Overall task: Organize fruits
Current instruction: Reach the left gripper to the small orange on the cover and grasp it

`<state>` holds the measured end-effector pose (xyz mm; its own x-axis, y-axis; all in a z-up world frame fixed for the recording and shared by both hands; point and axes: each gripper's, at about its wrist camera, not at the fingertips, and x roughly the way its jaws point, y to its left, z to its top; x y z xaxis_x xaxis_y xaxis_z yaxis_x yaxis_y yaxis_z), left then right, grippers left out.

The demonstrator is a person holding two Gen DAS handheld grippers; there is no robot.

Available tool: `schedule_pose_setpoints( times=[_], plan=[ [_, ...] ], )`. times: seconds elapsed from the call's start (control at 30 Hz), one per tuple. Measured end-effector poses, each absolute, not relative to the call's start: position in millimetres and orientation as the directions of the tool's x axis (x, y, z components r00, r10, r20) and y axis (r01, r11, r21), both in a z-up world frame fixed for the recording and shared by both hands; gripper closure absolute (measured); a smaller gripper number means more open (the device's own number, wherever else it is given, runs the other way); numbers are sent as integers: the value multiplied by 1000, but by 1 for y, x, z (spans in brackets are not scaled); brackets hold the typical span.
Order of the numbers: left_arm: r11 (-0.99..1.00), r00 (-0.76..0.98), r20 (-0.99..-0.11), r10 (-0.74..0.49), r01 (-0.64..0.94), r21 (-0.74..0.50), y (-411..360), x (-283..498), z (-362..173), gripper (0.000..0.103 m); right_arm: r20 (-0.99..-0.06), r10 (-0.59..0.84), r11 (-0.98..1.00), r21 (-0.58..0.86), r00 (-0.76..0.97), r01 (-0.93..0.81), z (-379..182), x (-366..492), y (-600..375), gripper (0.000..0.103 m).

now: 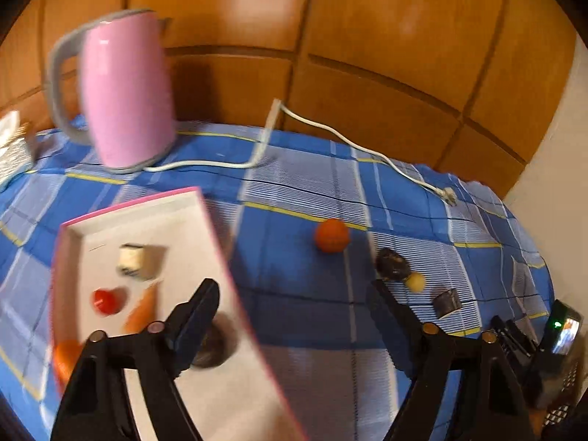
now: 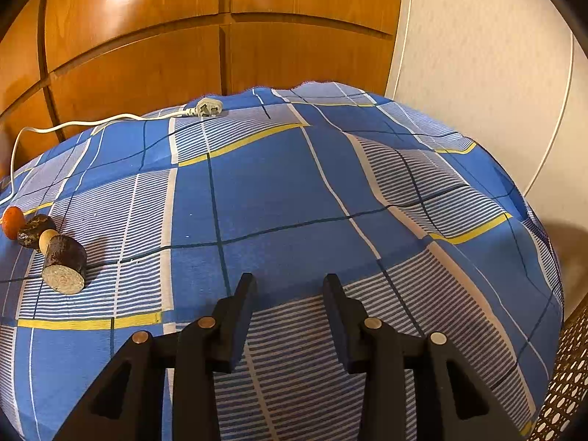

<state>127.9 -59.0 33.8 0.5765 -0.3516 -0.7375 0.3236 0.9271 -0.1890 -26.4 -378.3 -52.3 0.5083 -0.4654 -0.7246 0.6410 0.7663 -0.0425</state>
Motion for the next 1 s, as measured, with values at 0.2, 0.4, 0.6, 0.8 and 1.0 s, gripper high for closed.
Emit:
schedule_pose_setpoints(
  times=[0.2, 0.4, 0.6, 0.8, 1.0],
  plan=[
    [924, 519, -782, -345, 335, -184, -91, 164, 12, 33, -722, -469, 766, -46, 509, 641, -53, -26, -378, 64],
    [925, 479, -810, -337, 329, -190, -116, 195, -5, 33, -721, -473, 766, -53, 507, 640, -53, -26, -377, 64],
    [926, 422, -843, -332, 316, -207, -137, 223, -26, 36, -720, -477, 766, -60, 504, 640, -53, -26, -377, 64],
    [919, 401, -843, -358, 313, -241, -143, 238, -40, 64, -720, -480, 766, -65, 502, 639, -53, -26, -377, 64],
    [903, 401, -826, -397, 331, -273, -133, 215, -26, 65, -720, -482, 766, -70, 499, 639, -53, -25, -376, 64]
  ],
)
